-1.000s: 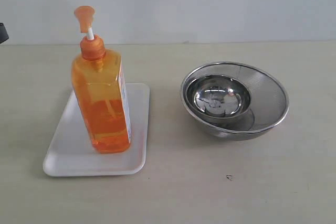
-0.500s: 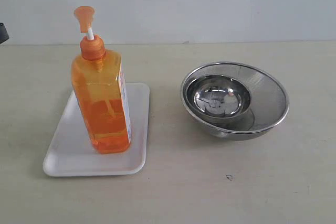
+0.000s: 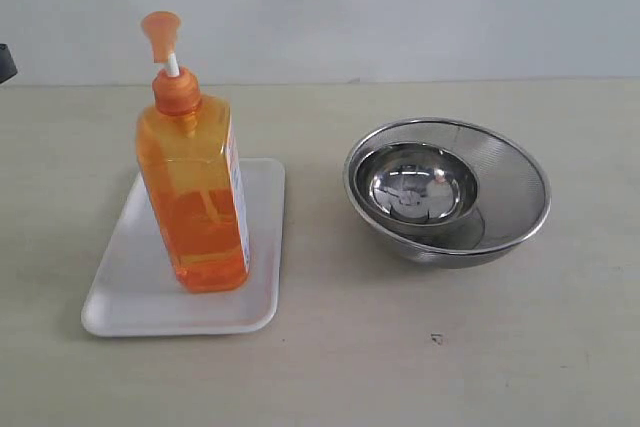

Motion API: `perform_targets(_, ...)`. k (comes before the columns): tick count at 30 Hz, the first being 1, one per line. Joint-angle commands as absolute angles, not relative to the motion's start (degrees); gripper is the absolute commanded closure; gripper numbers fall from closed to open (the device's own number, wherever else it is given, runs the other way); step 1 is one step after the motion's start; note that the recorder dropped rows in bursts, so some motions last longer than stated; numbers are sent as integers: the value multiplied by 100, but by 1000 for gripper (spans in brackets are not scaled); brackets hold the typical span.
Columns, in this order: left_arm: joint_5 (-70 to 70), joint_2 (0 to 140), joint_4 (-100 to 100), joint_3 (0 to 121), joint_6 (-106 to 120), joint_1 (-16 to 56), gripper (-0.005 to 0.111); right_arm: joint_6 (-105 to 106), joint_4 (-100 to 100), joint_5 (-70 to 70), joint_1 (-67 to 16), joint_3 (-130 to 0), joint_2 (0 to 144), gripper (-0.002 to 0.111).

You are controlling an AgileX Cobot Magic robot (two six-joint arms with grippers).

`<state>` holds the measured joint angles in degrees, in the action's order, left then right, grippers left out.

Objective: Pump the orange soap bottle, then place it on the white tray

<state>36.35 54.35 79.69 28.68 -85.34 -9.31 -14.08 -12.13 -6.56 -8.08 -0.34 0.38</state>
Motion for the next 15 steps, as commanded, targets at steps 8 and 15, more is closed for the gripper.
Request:
perform_targets(8,3644,5409,7945,2853,-8563,-939,102,-1244,-1260,-1999,-785,0,0,109)
perform_targets(15,3644,5409,7945,2853,-8563,-939,102,158,-201,-1972,-785,0,0,109)
